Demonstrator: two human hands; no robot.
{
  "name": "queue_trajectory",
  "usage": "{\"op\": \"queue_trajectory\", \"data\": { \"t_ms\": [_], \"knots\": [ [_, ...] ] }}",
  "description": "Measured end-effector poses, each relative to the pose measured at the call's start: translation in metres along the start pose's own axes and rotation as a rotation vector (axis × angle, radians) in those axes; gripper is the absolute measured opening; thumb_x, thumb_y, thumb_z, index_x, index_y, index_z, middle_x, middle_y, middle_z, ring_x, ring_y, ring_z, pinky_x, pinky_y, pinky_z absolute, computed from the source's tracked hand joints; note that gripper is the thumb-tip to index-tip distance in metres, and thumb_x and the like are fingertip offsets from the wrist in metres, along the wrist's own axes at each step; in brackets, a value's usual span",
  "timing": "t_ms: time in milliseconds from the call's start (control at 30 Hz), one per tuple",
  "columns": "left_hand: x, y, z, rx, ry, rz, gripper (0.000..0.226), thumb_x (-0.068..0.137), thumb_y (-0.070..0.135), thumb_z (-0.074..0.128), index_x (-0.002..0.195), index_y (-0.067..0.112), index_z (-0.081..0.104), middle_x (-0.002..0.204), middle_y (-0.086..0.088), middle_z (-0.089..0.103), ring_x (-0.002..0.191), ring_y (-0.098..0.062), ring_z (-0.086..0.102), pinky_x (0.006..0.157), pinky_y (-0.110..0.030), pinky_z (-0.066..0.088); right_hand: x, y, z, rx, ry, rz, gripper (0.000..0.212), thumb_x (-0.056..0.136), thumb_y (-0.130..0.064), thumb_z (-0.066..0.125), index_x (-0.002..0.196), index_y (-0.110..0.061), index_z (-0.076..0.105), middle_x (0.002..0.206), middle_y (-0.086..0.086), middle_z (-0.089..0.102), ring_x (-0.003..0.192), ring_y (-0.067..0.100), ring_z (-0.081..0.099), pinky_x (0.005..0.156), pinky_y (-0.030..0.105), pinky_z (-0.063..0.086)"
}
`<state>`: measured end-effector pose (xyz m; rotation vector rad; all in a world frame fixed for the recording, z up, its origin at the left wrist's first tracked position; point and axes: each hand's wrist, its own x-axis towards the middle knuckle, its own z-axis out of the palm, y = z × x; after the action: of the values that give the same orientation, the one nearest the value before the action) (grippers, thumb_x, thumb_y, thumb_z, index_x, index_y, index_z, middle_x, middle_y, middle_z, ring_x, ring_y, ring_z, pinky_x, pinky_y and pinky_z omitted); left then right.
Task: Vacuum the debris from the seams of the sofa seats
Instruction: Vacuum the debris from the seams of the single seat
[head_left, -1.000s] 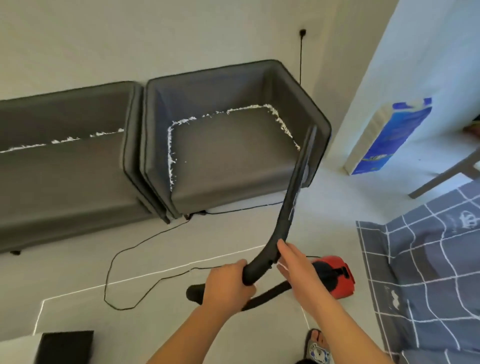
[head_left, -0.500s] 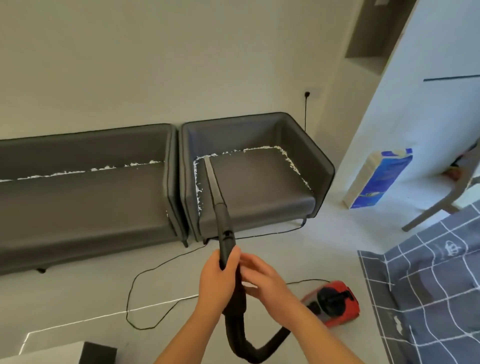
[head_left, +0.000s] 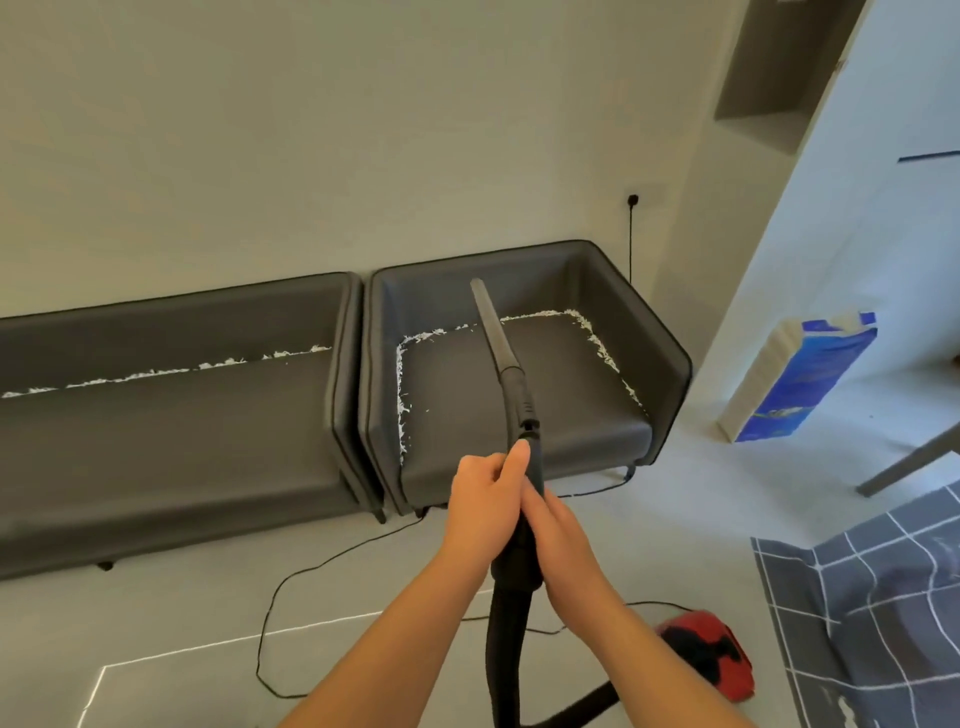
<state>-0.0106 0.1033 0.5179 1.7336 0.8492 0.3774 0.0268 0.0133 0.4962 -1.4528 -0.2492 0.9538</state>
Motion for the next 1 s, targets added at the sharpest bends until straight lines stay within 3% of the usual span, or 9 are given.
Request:
{"op": "queue_trajectory", "data": {
  "t_ms": [100, 200, 267, 300, 367, 600, 667, 800, 1000],
  "knots": [
    [0.014, 0.016, 0.017, 0.077, -0.12, -0.006, 0.04, 0.101, 0.035, 0.049, 0.068, 0.012, 0.052, 0.057, 0.009, 0.049, 0.058, -0.011, 0.048, 0.066, -0.031, 0.042, 0.022, -0.017, -0.029, 0.05, 0.105, 0.027, 0.033, 0.101, -0.045, 0.054, 0.111, -0.016, 0.069, 0.097, 0.015, 0.075, 0.085, 0.028, 0.075, 0.068, 0.037, 0.062],
    [0.03, 0.037, 0.028, 0.211, -0.282, 0.048, 0.028, 0.102, 0.03, 0.049, 0.077, 0.036, 0.06, 0.066, 0.017, 0.057, 0.059, 0.003, 0.054, 0.063, -0.017, 0.045, 0.043, -0.036, -0.068, 0.153, 0.161, 0.071, 0.04, 0.1, -0.039, 0.059, 0.118, -0.003, 0.064, 0.095, 0.024, 0.072, 0.076, 0.031, 0.071, 0.063, 0.039, 0.061],
    [0.043, 0.045, 0.035, 0.247, -0.344, 0.034, 0.019, 0.104, 0.034, 0.05, 0.112, 0.037, 0.067, 0.098, 0.018, 0.066, 0.085, 0.007, 0.061, 0.082, -0.013, 0.049, 0.058, -0.048, -0.091, 0.198, 0.168, 0.101, 0.045, 0.099, -0.036, 0.063, 0.117, 0.005, 0.061, 0.082, 0.024, 0.069, 0.07, 0.033, 0.067, 0.067, 0.041, 0.061],
    [0.052, 0.046, 0.04, 0.264, -0.354, 0.03, 0.031, 0.103, 0.037, 0.05, 0.131, 0.033, 0.062, 0.117, 0.013, 0.067, 0.104, 0.001, 0.062, 0.097, -0.021, 0.05, 0.065, -0.054, -0.1, 0.205, 0.169, 0.113, 0.044, 0.098, -0.035, 0.065, 0.114, 0.005, 0.06, 0.079, 0.023, 0.068, 0.068, 0.033, 0.066, 0.07, 0.042, 0.061],
    [0.07, 0.048, 0.047, 0.278, -0.369, 0.001, 0.044, 0.103, 0.041, 0.049, 0.145, 0.029, 0.052, 0.137, 0.008, 0.061, 0.124, -0.012, 0.057, 0.109, -0.034, 0.045, 0.079, -0.067, -0.112, 0.193, 0.182, 0.122, 0.037, 0.095, -0.034, 0.069, 0.109, -0.001, 0.058, 0.077, 0.022, 0.068, 0.066, 0.034, 0.066, 0.072, 0.046, 0.06],
    [0.158, 0.046, 0.062, -0.009, -0.38, -0.142, 0.055, 0.102, 0.045, 0.05, 0.152, 0.025, 0.04, 0.129, 0.001, 0.064, 0.105, -0.017, 0.069, 0.096, -0.036, 0.054, 0.133, -0.101, -0.103, -0.082, 0.199, 0.087, 0.031, 0.093, -0.026, 0.069, 0.108, -0.002, 0.059, 0.072, 0.019, 0.066, 0.063, 0.032, 0.065, 0.067, 0.043, 0.06],
    [0.192, 0.05, 0.059, -0.062, -0.383, -0.181, 0.056, 0.1, 0.046, 0.052, 0.151, 0.027, 0.04, 0.125, 0.001, 0.066, 0.105, -0.02, 0.07, 0.099, -0.04, 0.055, 0.156, -0.116, -0.088, -0.181, 0.169, 0.103, 0.022, 0.094, -0.021, 0.064, 0.103, -0.001, 0.06, 0.07, 0.017, 0.065, 0.061, 0.031, 0.065, 0.066, 0.042, 0.06],
    [0.263, 0.071, 0.033, -0.118, -0.32, -0.184, 0.03, 0.099, 0.039, 0.053, 0.121, 0.019, 0.058, 0.111, -0.005, 0.07, 0.099, -0.021, 0.069, 0.092, -0.044, 0.057, 0.209, -0.16, -0.053, -0.35, 0.078, 0.148, 0.013, 0.095, -0.018, 0.059, 0.096, -0.005, 0.056, 0.067, 0.016, 0.065, 0.058, 0.029, 0.065, 0.061, 0.039, 0.059],
    [0.347, 0.095, -0.006, -0.151, -0.306, -0.172, 0.023, 0.099, 0.033, 0.056, 0.113, 0.017, 0.063, 0.111, -0.008, 0.071, 0.103, -0.026, 0.07, 0.087, -0.046, 0.062, 0.276, -0.217, -0.018, -0.49, 0.104, 0.131, 0.025, 0.096, -0.031, 0.062, 0.106, -0.01, 0.051, 0.073, 0.014, 0.065, 0.05, 0.023, 0.065, 0.056, 0.036, 0.059]
  ]
}}
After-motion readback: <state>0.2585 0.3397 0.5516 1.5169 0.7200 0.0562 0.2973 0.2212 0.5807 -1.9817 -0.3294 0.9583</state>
